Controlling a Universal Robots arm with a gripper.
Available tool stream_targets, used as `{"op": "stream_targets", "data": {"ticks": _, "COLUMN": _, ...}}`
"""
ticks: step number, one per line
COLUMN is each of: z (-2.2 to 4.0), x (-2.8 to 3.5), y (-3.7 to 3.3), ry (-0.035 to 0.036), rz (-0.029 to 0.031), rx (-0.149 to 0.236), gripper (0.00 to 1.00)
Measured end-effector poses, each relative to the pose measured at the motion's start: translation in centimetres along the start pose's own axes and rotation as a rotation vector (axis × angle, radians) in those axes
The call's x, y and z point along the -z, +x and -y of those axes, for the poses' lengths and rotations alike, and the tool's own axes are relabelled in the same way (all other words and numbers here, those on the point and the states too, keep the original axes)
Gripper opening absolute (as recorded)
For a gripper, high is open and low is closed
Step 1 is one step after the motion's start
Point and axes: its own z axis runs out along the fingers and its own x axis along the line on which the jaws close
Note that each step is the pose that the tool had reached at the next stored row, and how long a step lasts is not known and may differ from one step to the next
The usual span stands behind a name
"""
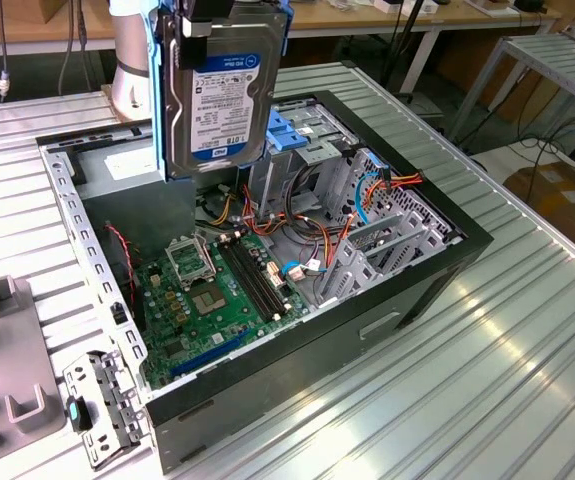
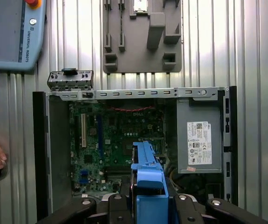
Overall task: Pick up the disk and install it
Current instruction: 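Insert the disk into the insertion slot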
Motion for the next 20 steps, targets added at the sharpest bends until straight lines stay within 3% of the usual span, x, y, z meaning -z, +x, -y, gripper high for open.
{"op": "stream_targets", "data": {"ticks": 7, "z": 0.01, "x": -0.03, "y": 0.73, "ry": 0.0, "rz": -0.0001, "rx": 0.0, "gripper": 0.37}}
{"op": "stream_targets", "data": {"ticks": 20, "z": 0.02, "x": -0.04, "y": 0.85, "ry": 0.0, "rz": 0.0, "rx": 0.0, "gripper": 0.37}}
